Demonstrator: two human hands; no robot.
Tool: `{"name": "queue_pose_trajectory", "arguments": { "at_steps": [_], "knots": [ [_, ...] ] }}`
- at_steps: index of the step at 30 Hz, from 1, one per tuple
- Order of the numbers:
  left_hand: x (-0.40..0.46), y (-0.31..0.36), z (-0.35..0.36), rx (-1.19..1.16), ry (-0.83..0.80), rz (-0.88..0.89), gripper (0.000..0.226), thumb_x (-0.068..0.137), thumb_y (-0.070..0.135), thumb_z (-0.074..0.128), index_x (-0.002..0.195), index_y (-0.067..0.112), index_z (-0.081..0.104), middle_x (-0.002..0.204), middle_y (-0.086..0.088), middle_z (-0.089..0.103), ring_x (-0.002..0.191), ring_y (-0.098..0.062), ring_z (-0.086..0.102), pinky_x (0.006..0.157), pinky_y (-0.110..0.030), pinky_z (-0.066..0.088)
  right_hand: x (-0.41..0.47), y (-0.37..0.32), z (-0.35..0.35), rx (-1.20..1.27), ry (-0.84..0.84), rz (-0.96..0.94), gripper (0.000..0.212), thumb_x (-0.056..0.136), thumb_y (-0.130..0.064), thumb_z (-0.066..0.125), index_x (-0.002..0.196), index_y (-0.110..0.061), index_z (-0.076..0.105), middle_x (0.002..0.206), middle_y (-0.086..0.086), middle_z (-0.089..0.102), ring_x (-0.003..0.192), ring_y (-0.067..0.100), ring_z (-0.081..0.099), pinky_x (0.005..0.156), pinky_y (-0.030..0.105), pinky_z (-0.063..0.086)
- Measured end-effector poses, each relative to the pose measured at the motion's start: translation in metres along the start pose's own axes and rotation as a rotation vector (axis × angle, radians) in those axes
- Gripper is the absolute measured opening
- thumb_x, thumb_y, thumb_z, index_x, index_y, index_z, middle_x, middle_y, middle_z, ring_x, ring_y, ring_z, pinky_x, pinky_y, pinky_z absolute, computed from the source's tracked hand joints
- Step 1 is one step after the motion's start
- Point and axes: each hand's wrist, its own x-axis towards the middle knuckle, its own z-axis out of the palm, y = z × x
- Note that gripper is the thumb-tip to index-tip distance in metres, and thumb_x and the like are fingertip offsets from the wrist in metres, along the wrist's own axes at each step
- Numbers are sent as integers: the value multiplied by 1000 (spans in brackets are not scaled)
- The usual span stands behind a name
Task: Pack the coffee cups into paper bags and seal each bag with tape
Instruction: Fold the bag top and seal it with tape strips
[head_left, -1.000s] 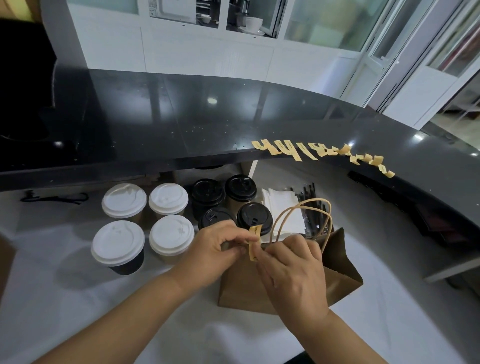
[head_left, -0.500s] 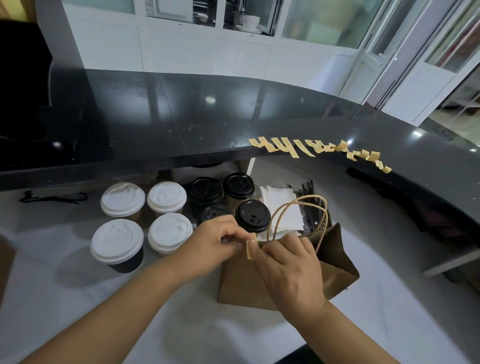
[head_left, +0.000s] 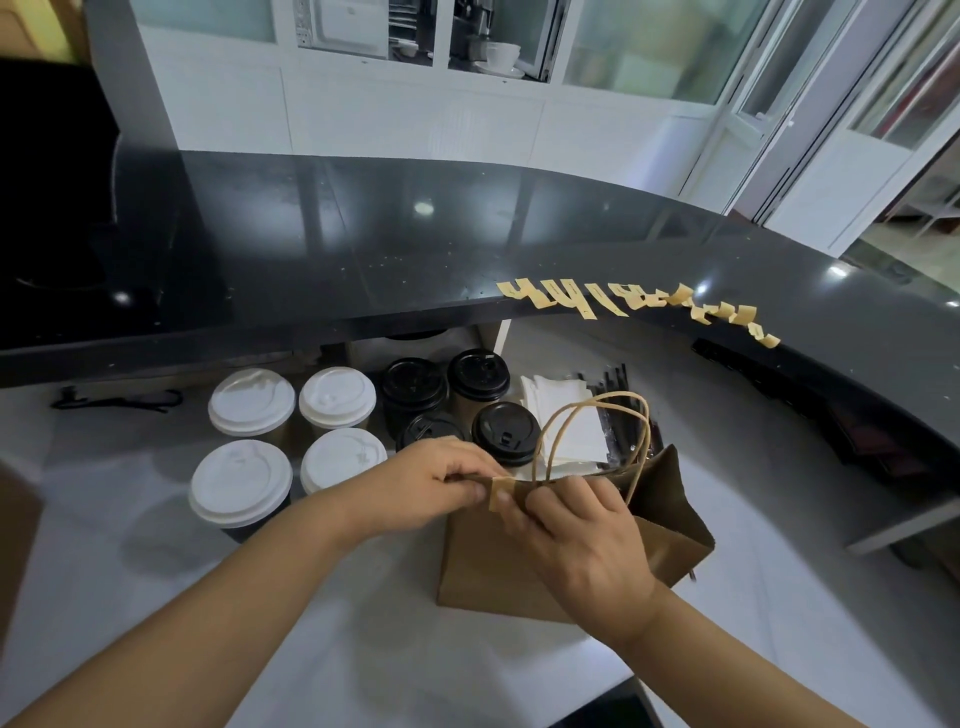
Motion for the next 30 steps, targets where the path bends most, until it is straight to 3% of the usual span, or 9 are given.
{"name": "queue_pose_trajectory", "arguments": {
  "at_steps": [3, 7, 11, 14, 18, 23, 26, 30],
  "knots": [
    [-2, 1, 1, -106, -2, -93, 20, 87, 17, 56, 96, 27, 71, 97, 1, 70, 96, -14, 62, 90, -33, 47, -3, 0, 1, 4, -2, 8, 26, 94, -28, 58, 118, -18, 61, 78, -2, 55, 73, 18, 42, 65, 33, 31],
    [-1, 1, 5, -120, 24, -107, 21, 79, 26, 56, 93, 34, 70, 94, -8, 70, 93, -28, 63, 86, -40, 48, -2, 1, -2, 7, -18, 37, 25, 97, -33, 51, 111, -22, 69, 76, -2, 55, 73, 18, 39, 65, 32, 29],
    [2, 6, 12, -68, 128, -84, 18, 75, 34, 69, 93, 34, 73, 89, 12, 71, 87, -5, 65, 84, -34, 52, 1, 1, -5, 25, -9, 51, 25, 97, -33, 48, 98, -24, 72, 75, -3, 57, 74, 18, 42, 66, 33, 32],
    [6, 10, 17, 117, 227, -79, 26, 73, 50, 61, 91, 36, 73, 85, 20, 70, 84, 4, 63, 80, -31, 51, 0, 0, -6, 51, -2, 67, 24, 95, -33, 51, 98, -22, 72, 76, -2, 58, 75, 18, 46, 68, 33, 36],
    [8, 11, 19, 184, 237, 18, 26, 76, 52, 54, 83, 32, 70, 73, 24, 65, 80, 4, 59, 75, -28, 48, -2, 1, -14, 101, 43, 90, 21, 92, -30, 56, 91, -18, 74, 77, -2, 61, 76, 19, 48, 74, 34, 37],
    [8, 12, 20, 245, 248, 72, 31, 78, 50, 52, 78, 27, 72, 67, 27, 59, 77, 6, 56, 75, -16, 38, -11, 9, -28, 120, 85, 149, 18, 88, -28, 61, 79, -18, 73, 78, -2, 64, 77, 20, 55, 84, 36, 39],
    [7, 12, 22, 222, 284, 25, 18, 71, 42, 64, 73, 27, 72, 69, 22, 63, 79, 0, 58, 76, -20, 41, -21, 18, -35, 108, 108, 181, 13, 85, -27, 67, 81, -18, 75, 85, -3, 68, 84, 21, 56, 86, 38, 40],
    [7, 9, 24, 171, 271, -89, 17, 59, 44, 70, 70, 32, 70, 78, 10, 65, 82, -3, 58, 81, -32, 47, -32, 29, -45, 64, 146, 274, 13, 84, -26, 66, 82, -18, 77, 90, 1, 70, 92, 22, 53, 89, 39, 36]
  ]
}}
